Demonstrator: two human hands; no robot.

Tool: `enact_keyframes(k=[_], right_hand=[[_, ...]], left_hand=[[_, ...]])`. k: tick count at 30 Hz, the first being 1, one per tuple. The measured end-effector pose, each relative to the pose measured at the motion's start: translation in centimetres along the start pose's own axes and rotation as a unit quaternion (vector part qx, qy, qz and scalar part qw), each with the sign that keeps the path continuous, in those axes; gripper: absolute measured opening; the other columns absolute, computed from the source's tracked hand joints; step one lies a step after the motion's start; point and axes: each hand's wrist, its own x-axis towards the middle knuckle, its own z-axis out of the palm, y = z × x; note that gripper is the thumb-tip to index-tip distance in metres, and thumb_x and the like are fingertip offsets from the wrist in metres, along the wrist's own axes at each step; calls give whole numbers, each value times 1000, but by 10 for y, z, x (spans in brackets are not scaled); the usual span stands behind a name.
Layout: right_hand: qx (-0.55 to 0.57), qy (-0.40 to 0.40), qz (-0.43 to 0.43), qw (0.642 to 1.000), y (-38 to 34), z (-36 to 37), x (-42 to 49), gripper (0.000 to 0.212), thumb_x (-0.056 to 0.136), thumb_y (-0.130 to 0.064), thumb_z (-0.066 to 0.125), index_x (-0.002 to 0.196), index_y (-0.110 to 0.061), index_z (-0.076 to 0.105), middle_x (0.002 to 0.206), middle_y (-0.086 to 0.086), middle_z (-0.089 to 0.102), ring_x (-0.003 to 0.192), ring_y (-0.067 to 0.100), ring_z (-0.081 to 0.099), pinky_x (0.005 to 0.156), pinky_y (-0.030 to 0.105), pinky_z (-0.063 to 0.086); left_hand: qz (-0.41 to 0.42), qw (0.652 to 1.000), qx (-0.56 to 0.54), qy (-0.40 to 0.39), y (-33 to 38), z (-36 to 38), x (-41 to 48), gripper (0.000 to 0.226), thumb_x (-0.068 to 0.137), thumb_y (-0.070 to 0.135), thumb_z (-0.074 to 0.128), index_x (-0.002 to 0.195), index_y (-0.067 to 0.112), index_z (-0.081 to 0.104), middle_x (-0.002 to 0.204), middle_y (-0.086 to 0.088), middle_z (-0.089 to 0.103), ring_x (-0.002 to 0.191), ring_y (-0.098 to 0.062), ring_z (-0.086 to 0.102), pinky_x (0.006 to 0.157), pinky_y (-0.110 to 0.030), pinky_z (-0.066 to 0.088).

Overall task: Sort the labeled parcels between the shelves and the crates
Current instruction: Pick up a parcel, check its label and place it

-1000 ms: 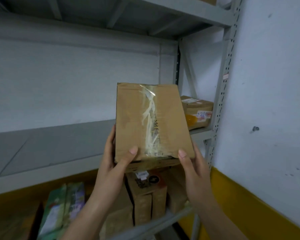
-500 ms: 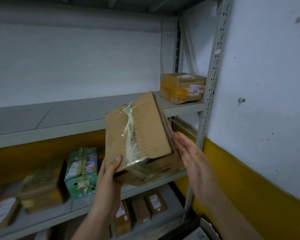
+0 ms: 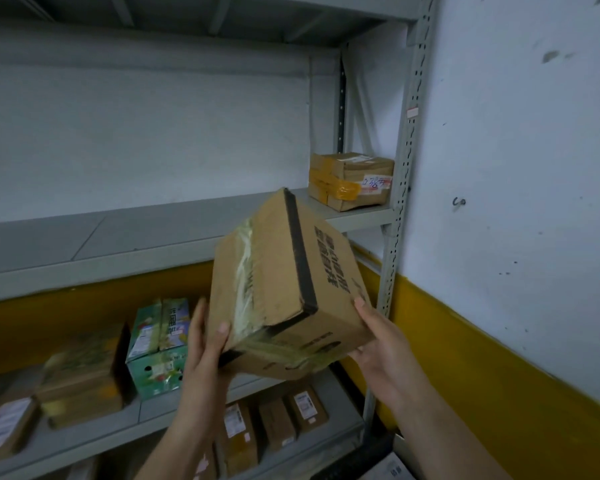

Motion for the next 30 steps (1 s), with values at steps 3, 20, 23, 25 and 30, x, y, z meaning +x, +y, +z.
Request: enact_keyframes(k=[3,20,23,25,30], right_hand=[[-56,44,-108,992,-5,5,-7,43,91,-26,66,133,-24,59,124,-2,71,120,18,63,99,42,51],[-361,-17,-232,903,-42,13,-18,43,98,-32,57,140,-44,50,143,-34,46,134,-10,42,110,32,45],[-295,29,-216,930,-49,-7,-11,58,91,-36,66,145,-36,46,130,-34,55,119,-20,50,95,16,51],[-271,14,-163,949,-45,-17,-11,77,79,-52,74,147,-34,42,127,-30,59,115,-16,55,88,13,51],[-191,-56,-83,976,-21,-20,-18,64,72,-54,82,129,-35,61,126,-7,69,120,12,63,107,41,44]], left_hand=[[124,962,241,-33,16,0,14,50,95,46,54,142,56,43,156,29,33,144,-1,32,113,-37,35],[-113,988,-107,7,-13,26,19,34,99,43,51,130,32,60,127,-2,69,121,-26,60,88,-46,54],[-152,976,-153,-21,-18,20,20,40,97,49,48,132,33,61,130,-7,68,124,-30,60,97,-54,51],[-171,968,-180,-27,-24,19,21,45,98,52,46,136,33,60,132,-9,68,124,-33,62,96,-55,52],[-174,961,-210,-36,-36,22,23,41,109,39,35,121,27,72,123,-11,72,107,-33,71,82,-54,61]])
